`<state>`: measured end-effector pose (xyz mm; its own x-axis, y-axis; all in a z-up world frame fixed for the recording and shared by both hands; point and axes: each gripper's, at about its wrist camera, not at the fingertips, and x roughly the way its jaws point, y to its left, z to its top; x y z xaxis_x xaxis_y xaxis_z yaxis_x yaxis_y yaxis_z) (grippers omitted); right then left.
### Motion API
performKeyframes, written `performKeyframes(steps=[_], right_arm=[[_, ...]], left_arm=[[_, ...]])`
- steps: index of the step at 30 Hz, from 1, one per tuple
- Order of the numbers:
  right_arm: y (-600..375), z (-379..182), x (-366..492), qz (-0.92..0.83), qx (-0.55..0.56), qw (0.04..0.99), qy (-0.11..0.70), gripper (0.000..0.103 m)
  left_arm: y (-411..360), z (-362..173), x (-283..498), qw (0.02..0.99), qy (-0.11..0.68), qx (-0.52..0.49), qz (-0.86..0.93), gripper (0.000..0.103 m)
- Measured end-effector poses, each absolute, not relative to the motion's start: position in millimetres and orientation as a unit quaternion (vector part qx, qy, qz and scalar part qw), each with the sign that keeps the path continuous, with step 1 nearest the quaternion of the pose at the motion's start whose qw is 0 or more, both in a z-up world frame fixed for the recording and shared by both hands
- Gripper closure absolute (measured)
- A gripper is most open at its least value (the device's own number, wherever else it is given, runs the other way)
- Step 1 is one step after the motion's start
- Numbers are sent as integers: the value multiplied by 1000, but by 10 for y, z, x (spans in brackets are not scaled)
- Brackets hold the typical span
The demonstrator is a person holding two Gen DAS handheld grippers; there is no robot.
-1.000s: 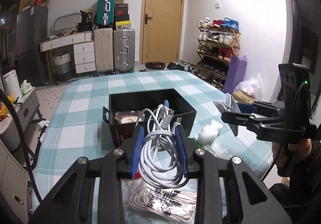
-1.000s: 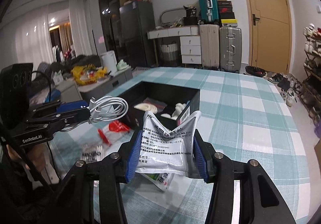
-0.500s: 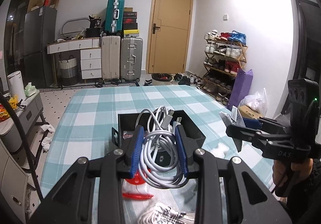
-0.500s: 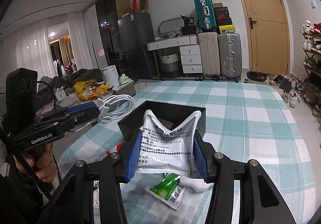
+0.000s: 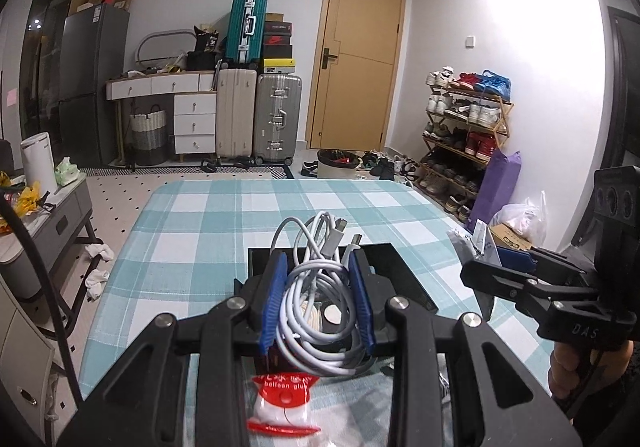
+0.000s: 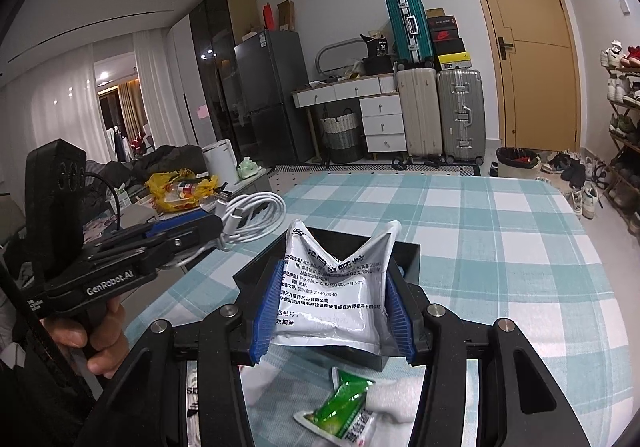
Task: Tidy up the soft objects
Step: 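Carry the cable bundle and sachet over the black box while lowering both into it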
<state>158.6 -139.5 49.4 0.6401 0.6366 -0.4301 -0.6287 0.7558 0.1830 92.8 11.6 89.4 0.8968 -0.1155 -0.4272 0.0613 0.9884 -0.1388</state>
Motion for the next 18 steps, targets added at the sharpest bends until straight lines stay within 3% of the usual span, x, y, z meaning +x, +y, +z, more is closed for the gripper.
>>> performKeyframes(steps=[18], right_arm=[[-1074,303,2153,348,-12,896,278,54]], left_arm=[[59,729,1429,966,252,-54,-33,72]])
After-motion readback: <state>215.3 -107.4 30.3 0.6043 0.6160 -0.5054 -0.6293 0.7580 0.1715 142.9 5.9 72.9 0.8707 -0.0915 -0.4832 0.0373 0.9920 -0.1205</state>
